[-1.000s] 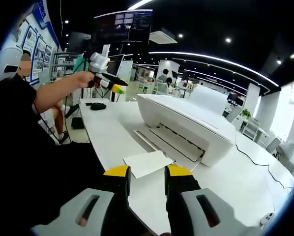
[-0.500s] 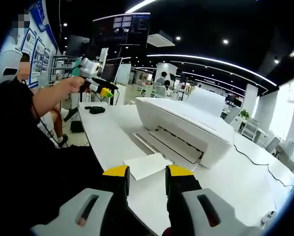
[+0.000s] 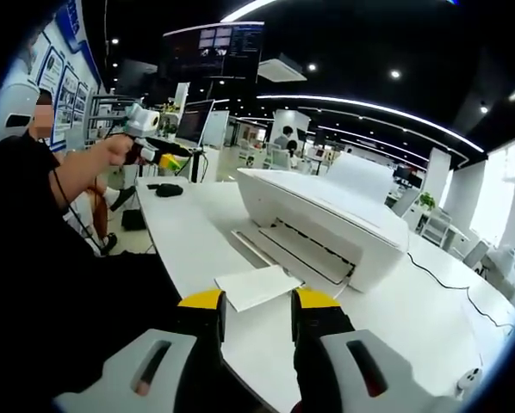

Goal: Remove the paper from the printer output slot and place it on top of the printer

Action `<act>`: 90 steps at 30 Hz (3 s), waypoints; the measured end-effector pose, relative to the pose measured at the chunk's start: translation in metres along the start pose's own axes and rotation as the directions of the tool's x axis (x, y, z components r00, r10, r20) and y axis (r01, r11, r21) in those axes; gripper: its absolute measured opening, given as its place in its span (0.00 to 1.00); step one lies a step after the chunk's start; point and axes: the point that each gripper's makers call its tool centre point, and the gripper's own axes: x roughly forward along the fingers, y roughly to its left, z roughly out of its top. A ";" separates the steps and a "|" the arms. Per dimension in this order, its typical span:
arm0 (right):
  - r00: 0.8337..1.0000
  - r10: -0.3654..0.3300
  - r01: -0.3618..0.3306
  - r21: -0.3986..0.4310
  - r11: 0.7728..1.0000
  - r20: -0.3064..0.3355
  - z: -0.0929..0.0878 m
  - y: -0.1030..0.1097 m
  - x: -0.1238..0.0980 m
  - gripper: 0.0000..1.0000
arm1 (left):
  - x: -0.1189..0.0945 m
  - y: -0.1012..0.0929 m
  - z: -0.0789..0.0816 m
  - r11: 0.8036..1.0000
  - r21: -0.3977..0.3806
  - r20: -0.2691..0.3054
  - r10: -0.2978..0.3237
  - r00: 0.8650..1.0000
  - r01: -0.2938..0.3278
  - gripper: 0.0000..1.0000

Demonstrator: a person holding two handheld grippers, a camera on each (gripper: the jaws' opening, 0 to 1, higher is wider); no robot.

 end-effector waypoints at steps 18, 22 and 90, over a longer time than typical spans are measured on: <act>1.000 -0.017 0.017 0.011 1.000 -0.021 -0.008 -0.004 0.007 0.32 | -0.016 -0.008 -0.022 1.000 -0.020 -0.009 0.004 1.000 -0.004 0.81; 1.000 -0.018 0.018 0.020 1.000 0.006 -0.004 -0.004 0.007 0.36 | -0.022 -0.013 -0.028 1.000 -0.026 -0.010 0.000 1.000 0.000 0.81; 0.999 -0.008 0.006 -0.053 0.999 -0.032 0.016 0.001 -0.006 0.32 | -0.134 -0.057 -0.026 0.999 -0.007 -0.003 0.052 0.999 -0.052 0.83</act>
